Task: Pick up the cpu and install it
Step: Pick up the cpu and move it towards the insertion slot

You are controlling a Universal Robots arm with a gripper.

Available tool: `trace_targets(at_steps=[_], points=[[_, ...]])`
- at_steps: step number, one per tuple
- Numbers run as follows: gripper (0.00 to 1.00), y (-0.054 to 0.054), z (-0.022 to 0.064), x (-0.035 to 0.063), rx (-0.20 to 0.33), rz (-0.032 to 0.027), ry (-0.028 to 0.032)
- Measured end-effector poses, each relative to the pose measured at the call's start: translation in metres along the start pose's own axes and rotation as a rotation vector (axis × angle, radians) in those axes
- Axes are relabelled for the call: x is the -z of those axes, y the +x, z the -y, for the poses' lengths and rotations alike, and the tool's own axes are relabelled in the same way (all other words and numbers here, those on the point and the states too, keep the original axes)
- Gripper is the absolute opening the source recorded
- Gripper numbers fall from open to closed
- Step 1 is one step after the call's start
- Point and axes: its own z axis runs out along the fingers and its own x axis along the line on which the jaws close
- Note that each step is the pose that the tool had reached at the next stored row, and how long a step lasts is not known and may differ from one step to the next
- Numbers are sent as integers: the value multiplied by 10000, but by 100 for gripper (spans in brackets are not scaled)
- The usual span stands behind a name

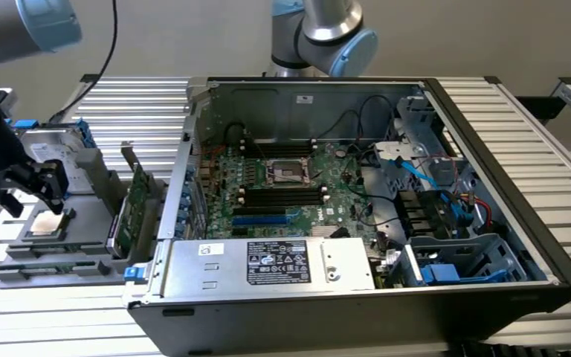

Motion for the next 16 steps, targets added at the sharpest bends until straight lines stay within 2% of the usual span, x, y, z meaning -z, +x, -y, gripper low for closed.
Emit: trace_targets(at_steps=[14,16], points=[[64,46,-28,-257,1,0,-1],[64,46,-28,-266,2,-5,1]])
